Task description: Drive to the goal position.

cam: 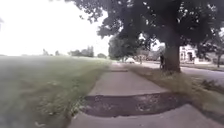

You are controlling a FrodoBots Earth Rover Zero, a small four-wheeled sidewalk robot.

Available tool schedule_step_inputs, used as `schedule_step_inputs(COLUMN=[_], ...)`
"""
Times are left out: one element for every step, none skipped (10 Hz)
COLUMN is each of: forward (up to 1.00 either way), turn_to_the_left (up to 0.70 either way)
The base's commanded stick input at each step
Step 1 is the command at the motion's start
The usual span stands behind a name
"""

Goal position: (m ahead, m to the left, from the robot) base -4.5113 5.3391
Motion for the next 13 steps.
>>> schedule_step_inputs(forward=[0.00,0.00,0.00,0.00,0.00,0.00,0.00,0.00,0.00,0.00,0.00,0.00,0.00], turn_to_the_left=[-1.00,-1.00,-1.00,-1.00,-1.00,-1.00,-1.00,-1.00,-1.00,-1.00,-1.00,-1.00,-1.00])
